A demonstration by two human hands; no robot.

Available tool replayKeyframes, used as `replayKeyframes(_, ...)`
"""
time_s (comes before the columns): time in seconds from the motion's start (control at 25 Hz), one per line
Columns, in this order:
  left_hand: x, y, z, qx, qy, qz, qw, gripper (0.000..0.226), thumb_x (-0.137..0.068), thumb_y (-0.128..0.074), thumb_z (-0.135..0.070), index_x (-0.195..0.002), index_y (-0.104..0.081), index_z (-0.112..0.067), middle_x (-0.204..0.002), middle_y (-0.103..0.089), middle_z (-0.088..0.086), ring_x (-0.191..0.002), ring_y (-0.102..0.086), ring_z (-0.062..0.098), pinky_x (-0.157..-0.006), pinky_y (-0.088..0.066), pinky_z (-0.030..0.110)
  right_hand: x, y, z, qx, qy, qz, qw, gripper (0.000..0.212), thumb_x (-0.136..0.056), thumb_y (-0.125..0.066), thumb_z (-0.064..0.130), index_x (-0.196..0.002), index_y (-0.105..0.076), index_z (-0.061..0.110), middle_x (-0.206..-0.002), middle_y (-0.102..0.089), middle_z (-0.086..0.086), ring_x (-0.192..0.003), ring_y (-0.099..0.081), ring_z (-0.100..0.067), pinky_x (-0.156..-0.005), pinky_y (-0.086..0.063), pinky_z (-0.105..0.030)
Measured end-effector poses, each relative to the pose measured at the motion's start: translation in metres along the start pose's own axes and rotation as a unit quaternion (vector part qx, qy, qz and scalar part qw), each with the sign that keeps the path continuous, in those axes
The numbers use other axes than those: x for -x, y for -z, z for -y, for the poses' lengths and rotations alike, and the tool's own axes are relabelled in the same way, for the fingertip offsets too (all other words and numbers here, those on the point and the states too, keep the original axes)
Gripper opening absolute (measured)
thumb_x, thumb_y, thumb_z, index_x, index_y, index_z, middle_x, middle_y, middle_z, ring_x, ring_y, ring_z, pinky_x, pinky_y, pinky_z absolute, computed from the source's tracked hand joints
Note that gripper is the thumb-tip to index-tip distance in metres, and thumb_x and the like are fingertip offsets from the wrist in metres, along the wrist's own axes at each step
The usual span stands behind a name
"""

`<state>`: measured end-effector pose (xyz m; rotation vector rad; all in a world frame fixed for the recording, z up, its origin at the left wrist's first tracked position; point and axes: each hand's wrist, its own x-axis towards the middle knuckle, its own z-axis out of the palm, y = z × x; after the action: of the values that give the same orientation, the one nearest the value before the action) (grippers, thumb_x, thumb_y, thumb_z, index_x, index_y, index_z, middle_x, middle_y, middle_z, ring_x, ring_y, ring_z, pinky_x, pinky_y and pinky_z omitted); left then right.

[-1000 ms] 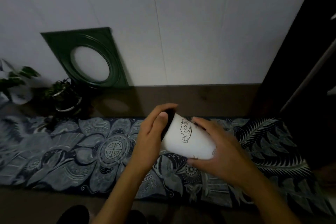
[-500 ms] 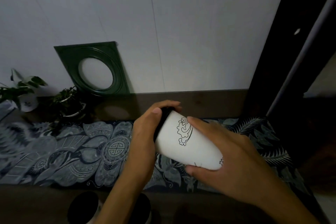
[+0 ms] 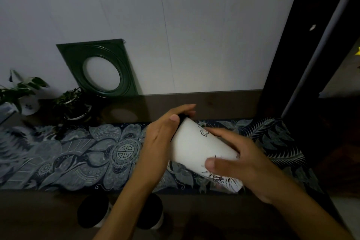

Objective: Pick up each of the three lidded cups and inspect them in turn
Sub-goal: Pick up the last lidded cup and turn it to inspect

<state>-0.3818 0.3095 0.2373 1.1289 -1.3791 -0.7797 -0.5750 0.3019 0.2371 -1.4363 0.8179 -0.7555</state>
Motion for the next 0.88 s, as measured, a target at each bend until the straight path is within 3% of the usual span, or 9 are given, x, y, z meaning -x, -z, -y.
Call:
replayKeyframes(0.12,0.0,0.003,-0.001,-0.007,0.004,0.013,1.0,0.05,-0.093,-0.038,-0.048,-0.124,-0.07,-0.024,-0.119,-0.074,-0.006,-0.112,-0.067,0.014,-0.093,-0.054,0.034,-0.001,-0.004,-0.002,-0.105,-0.07,0.018,0.992,0.061,-0.06,-0.083,0.035,-0.118,-0.064,0.034,-0.104,-0.076,-0.009,-0.068,-0.072,-0.033,-0.048,-0.057,-0.032)
replayKeyframes(0.2,0.0,0.004,0.0,-0.001,0.017,0.03,0.999,0.049,-0.093,-0.041,-0.049,-0.126,-0.068,-0.026,-0.121,-0.073,-0.008,-0.112,-0.067,0.013,-0.091,-0.056,0.033,0.0,-0.004,-0.001,-0.131,-0.096,0.022,0.986,0.055,-0.062,-0.084,0.032,-0.114,-0.065,0.035,-0.099,-0.076,-0.016,-0.055,-0.067,-0.032,-0.041,-0.052,-0.027)
replayKeyframes(0.36,-0.003,0.01,0.0,0.029,0.037,0.021,0.999,0.042,-0.092,-0.046,-0.048,-0.119,-0.071,-0.027,-0.118,-0.073,-0.004,-0.107,-0.068,0.018,-0.087,-0.057,0.038,0.001,-0.008,0.006,-0.119,-0.099,-0.004,0.988,0.055,-0.064,-0.079,0.039,-0.116,-0.061,0.036,-0.101,-0.076,-0.013,-0.064,-0.072,-0.031,-0.049,-0.058,-0.034)
replayKeyframes(0.44,-0.007,0.009,0.0,0.023,0.062,-0.016,0.998,0.034,-0.091,-0.05,-0.043,-0.105,-0.075,-0.027,-0.106,-0.075,-0.004,-0.096,-0.07,0.018,-0.077,-0.056,0.038,0.004,-0.013,0.006,0.075,-0.052,-0.043,0.995,0.065,-0.068,-0.08,0.046,-0.126,-0.051,0.046,-0.114,-0.07,0.002,-0.084,-0.073,-0.015,-0.068,-0.062,-0.036)
replayKeyframes(0.52,-0.009,0.006,0.003,0.015,0.098,-0.036,0.994,0.031,-0.088,-0.051,-0.04,-0.096,-0.077,-0.027,-0.098,-0.075,-0.004,-0.086,-0.067,0.016,-0.072,-0.051,0.037,0.008,-0.019,0.001,0.377,-0.006,-0.07,0.923,0.087,-0.069,-0.074,0.059,-0.14,-0.023,0.053,-0.127,-0.054,0.017,-0.099,-0.063,-0.008,-0.082,-0.058,-0.036)
replayKeyframes(0.6,-0.011,0.004,0.004,0.011,0.114,-0.028,0.993,0.034,-0.088,-0.049,-0.04,-0.097,-0.078,-0.026,-0.099,-0.077,-0.006,-0.089,-0.068,0.014,-0.077,-0.052,0.036,0.01,-0.025,-0.007,0.48,0.036,-0.093,0.872,0.094,-0.068,-0.065,0.067,-0.143,-0.01,0.053,-0.135,-0.048,0.016,-0.106,-0.058,-0.01,-0.087,-0.054,-0.038)
replayKeyframes(0.68,-0.01,0.005,0.003,0.033,0.104,-0.008,0.994,0.038,-0.091,-0.046,-0.04,-0.107,-0.077,-0.024,-0.106,-0.078,-0.005,-0.098,-0.071,0.016,-0.084,-0.056,0.033,0.014,-0.027,-0.009,0.353,0.037,-0.097,0.93,0.089,-0.064,-0.068,0.064,-0.141,-0.025,0.051,-0.126,-0.058,0.016,-0.102,-0.064,-0.009,-0.08,-0.058,-0.035)
replayKeyframes(0.76,-0.006,0.008,0.0,0.073,0.088,0.006,0.993,0.042,-0.094,-0.043,-0.039,-0.115,-0.074,-0.019,-0.112,-0.077,0.002,-0.102,-0.072,0.023,-0.086,-0.058,0.036,0.012,-0.022,-0.012,0.074,0.003,-0.061,0.995,0.07,-0.064,-0.078,0.049,-0.128,-0.05,0.047,-0.113,-0.07,0.008,-0.093,-0.072,-0.015,-0.07,-0.062,-0.034)
replayKeyframes(0.88,0.0,0.006,0.001,0.119,0.077,0.01,0.99,0.044,-0.096,-0.041,-0.036,-0.119,-0.072,-0.014,-0.118,-0.075,0.01,-0.108,-0.07,0.029,-0.09,-0.057,0.041,0.016,-0.021,-0.008,-0.193,-0.073,0.004,0.978,0.042,-0.067,-0.081,0.039,-0.108,-0.07,0.034,-0.093,-0.076,-0.01,-0.059,-0.07,-0.028,-0.047,-0.056,-0.033)
